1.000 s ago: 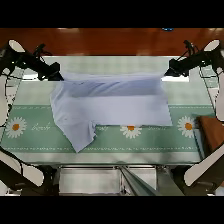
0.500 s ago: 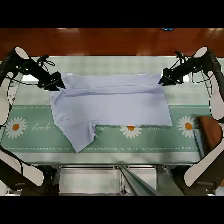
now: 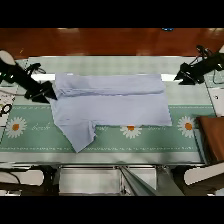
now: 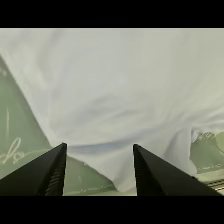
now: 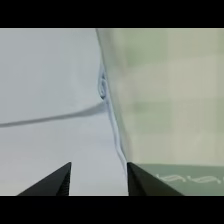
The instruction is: Fold the shirts.
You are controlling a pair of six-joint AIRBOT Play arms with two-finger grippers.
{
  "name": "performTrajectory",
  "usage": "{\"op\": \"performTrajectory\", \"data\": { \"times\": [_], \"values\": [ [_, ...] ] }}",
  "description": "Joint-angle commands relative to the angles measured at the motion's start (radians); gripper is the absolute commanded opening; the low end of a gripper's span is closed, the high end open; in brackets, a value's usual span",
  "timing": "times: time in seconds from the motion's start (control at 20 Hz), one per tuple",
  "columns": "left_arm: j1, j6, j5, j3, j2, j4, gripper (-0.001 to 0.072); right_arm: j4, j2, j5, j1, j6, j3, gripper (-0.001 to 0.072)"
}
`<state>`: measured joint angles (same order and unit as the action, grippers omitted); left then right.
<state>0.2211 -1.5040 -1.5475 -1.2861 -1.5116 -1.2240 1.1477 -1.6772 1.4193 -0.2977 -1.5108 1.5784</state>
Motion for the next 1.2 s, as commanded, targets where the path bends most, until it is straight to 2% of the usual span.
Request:
{"op": "performTrajectory", "data": {
  "times": [0.0,0.05,0.15,0.25,0.35,0.5,0.65,0.8,0.95,1.0,1.05,1.1,1.15],
  "values": [
    [0.122,-0.003,0.138,0.416,0.311,0.008,0.0509,-0.068,0.294,-0.225,-0.096,0.13,-0.459,0.0403],
    [0.184,-0.017,0.198,0.552,0.417,0.072,0.0509,-0.162,0.375,-0.288,-0.138,0.184,-0.607,0.0403],
    [0.306,-0.006,0.296,0.794,0.591,0.236,0.0509,-0.389,0.511,-0.327,-0.232,0.328,-0.859,0.0403],
    [0.388,0.033,0.344,0.959,0.68,0.339,0.0509,-0.487,0.587,-0.33,-0.285,0.39,-0.992,0.0403],
    [0.423,0.126,0.344,1.04,0.685,0.414,0.0509,-0.51,0.621,-0.348,-0.286,0.39,-1.03,0.0403],
    [0.414,0.154,0.405,1.071,0.64,0.455,0.0508,-0.52,0.62,-0.343,-0.284,0.39,-1.03,0.0403],
    [0.411,0.231,0.483,1.071,0.59,0.604,0.0508,-0.52,0.62,-0.334,-0.284,0.389,-1.03,0.0403],
    [0.347,0.237,0.594,1.068,0.548,0.645,0.0508,-0.52,0.62,-0.322,-0.284,0.389,-1.03,0.0403],
    [0.216,0.237,0.659,1.038,0.471,0.645,0.0506,-0.52,0.62,-0.324,-0.284,0.382,-1.03,0.0402],
    [0.176,0.243,0.657,1.014,0.442,0.645,0.0451,-0.519,0.62,-0.323,-0.284,0.383,-1.03,0.0402],
    [0.146,0.277,0.639,0.986,0.419,0.645,0.0056,-0.512,0.62,-0.322,-0.285,0.383,-1.03,0.0402],
    [0.122,0.31,0.618,0.954,0.412,0.644,0.0019,-0.495,0.62,-0.317,-0.287,0.383,-1.028,0.0402],
    [0.119,0.312,0.596,0.926,0.414,0.637,0.0019,-0.457,0.62,-0.312,-0.295,0.375,-1.025,0.0403]
  ]
}}
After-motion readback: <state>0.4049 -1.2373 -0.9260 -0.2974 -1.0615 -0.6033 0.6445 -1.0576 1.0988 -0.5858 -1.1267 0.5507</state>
